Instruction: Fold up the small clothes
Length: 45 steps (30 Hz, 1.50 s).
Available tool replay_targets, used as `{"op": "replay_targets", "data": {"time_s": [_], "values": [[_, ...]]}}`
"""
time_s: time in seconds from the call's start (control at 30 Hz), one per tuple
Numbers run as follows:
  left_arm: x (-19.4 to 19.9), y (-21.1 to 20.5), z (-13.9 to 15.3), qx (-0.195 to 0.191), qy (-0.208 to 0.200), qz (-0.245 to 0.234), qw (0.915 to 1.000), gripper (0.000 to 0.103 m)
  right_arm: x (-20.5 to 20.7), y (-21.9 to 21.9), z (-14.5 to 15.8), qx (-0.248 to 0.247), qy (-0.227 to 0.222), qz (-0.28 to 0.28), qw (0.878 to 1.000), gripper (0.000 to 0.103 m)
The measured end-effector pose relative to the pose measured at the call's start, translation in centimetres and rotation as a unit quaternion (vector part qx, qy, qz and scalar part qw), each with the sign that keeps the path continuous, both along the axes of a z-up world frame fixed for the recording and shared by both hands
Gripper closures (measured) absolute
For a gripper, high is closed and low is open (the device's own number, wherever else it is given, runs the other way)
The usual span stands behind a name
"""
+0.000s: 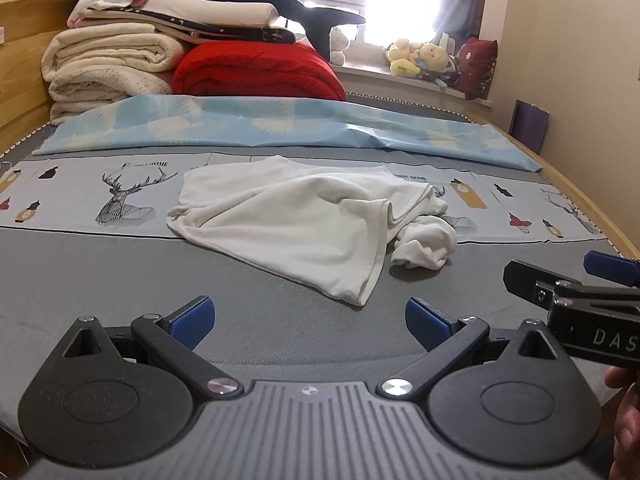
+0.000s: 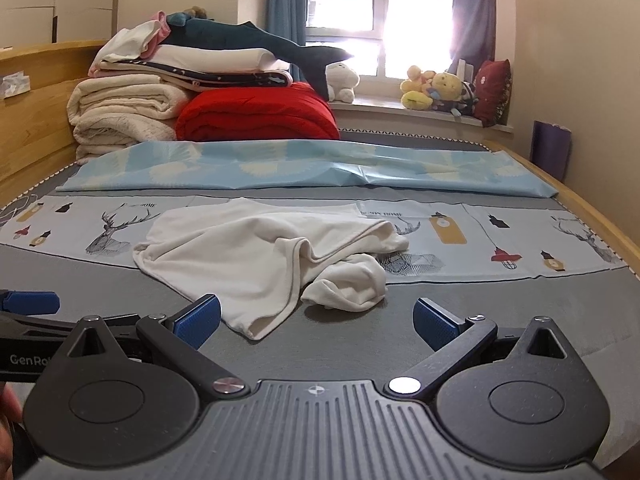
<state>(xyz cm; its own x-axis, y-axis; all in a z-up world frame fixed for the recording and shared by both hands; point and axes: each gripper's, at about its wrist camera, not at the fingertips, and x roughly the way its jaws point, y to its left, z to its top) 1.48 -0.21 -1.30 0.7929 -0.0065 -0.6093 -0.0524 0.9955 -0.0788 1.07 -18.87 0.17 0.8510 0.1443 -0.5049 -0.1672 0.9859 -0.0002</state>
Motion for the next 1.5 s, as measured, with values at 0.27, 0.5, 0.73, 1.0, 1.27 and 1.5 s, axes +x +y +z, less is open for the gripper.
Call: {"op": "replay_targets", "data": {"time_s": [0.27, 0.5, 0.73, 1.0, 1.27, 1.5], "values": [[-0.01, 0.05, -0.05, -0.003, 0.002, 0.002, 1.0000, 0.001, 0.05, 0.01, -0.03, 0.000, 0.003, 0.003, 1.000, 0.001], [0.03, 0.23, -0.08, -0.006, 0.002, 0.005, 1.0000, 0.001, -0.02, 0.22, -0.15, -0.003, 0.004, 0.006, 1.000, 0.001], [0.04, 0.25, -0.08, -0.006, 0.002, 0.004, 1.0000, 0.001, -0.03, 0.24, -0.16, -0.003, 0.004, 0.005, 1.000, 0.001], [0.05, 0.26, -0.06, -0.006, 0.003, 0.004, 1.0000, 0.001, 0.02, 0.22, -0.12, -0.003, 0.004, 0.006, 1.000, 0.001], [0.05, 0.25, -0.04, -0.006, 0.003, 0.004, 1.0000, 0.001, 0.01, 0.22, -0.11, -0.003, 0.004, 0.006, 1.000, 0.001], [-0.14, 0.13, -0.01, 0.001, -0.004, -0.001, 1.0000, 0.001, 0.21, 0.24, 0.17, -0.010, 0.003, 0.004, 1.000, 0.013]]}}
